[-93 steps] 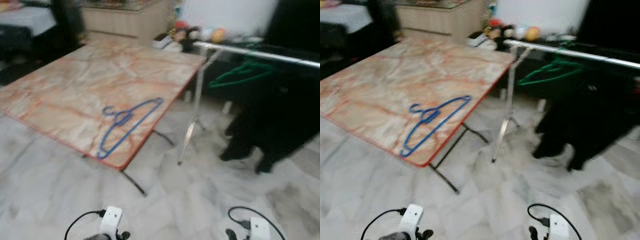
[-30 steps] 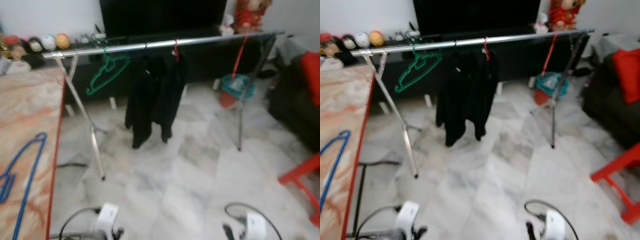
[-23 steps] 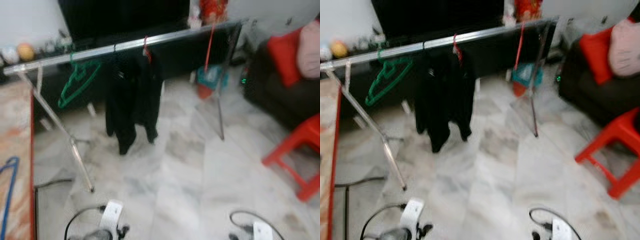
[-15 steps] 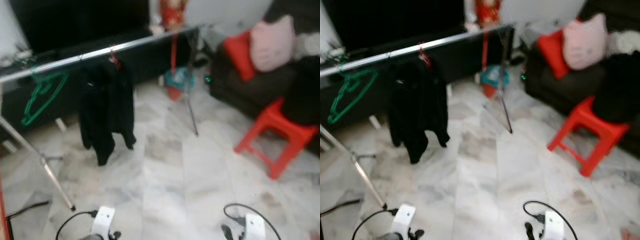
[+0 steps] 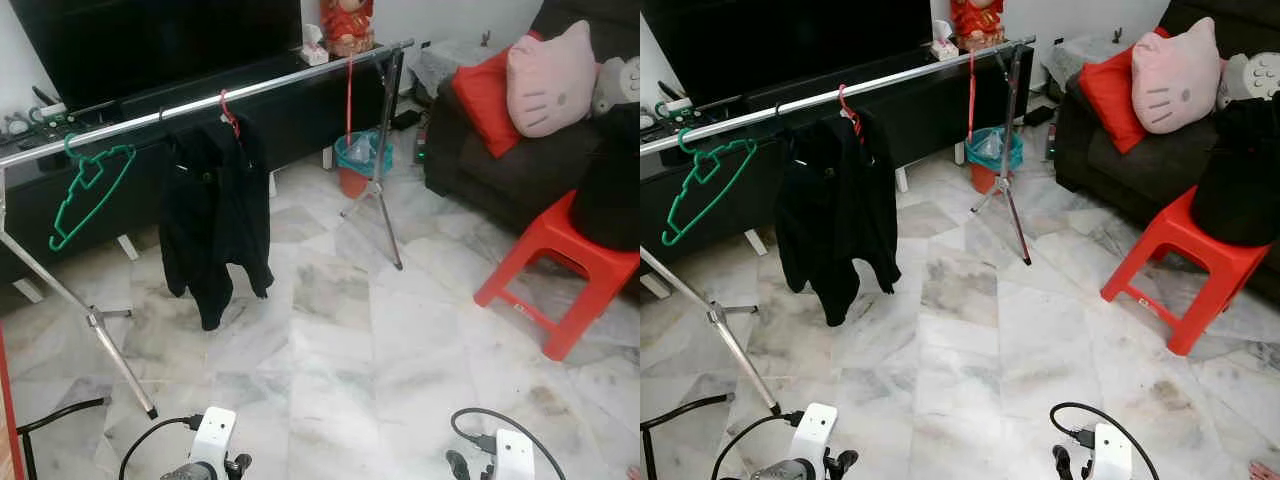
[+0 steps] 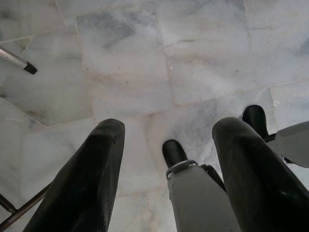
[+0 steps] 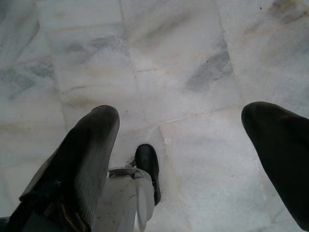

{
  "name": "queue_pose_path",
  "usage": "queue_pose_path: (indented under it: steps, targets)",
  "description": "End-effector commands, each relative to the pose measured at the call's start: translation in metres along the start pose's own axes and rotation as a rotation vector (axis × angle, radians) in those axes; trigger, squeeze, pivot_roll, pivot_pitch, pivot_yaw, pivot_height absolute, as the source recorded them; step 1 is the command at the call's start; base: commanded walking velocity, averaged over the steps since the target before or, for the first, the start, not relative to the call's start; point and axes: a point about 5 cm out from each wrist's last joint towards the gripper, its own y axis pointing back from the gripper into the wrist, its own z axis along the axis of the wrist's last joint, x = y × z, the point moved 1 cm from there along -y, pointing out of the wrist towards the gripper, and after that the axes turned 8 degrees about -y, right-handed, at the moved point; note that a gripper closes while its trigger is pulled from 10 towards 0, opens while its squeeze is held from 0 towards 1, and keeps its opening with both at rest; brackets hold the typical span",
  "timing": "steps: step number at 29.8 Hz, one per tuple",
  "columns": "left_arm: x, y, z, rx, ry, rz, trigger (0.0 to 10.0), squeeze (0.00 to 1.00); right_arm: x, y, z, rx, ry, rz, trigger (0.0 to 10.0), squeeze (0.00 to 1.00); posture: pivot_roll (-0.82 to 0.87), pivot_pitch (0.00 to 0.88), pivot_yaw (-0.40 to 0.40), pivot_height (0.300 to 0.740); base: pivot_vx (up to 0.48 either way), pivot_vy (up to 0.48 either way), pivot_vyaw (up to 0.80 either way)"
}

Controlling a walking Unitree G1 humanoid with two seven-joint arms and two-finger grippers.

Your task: Hang hanger

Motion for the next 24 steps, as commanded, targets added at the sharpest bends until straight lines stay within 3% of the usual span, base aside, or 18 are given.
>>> queue_pose_path:
  steps: [1, 5, 18, 24]
  targets:
    - [0.0001, 0.0011, -0.0065, 0.019, 0.029, 0.004, 10.0, 0.0, 0.0004, 0.0001, 0.0004, -0.004, 0.013, 0.005, 10.0, 0.0, -0.08, 0.0, 0.044, 0.74, 0.266, 0.0, 0.8]
    - [0.0001, 0.0011, -0.0065, 0.02, 0.031, 0.006, 10.0, 0.0, 0.0004, 0.0, 0.0002, -0.001, 0.012, 0.006, 10.0, 0.0, -0.07, 0.0, 0.044, 0.74, 0.272, 0.0, 0.68]
    - [0.0, 0.001, -0.0057, 0.017, 0.013, -0.008, 10.0, 0.0, 0.0008, 0.0001, -0.0013, -0.002, -0.034, -0.002, 10.0, 0.0, -0.08, 0.0, 0.045, 0.74, 0.063, 0.0, 0.0]
    - [0.0, 0.0011, -0.0057, 0.013, 0.027, -0.006, 10.0, 0.0, 0.0009, 0.0, 0.0003, -0.006, 0.004, 0.005, 10.0, 0.0, -0.08, 0.0, 0.045, 0.74, 0.0, 0.0, 0.0]
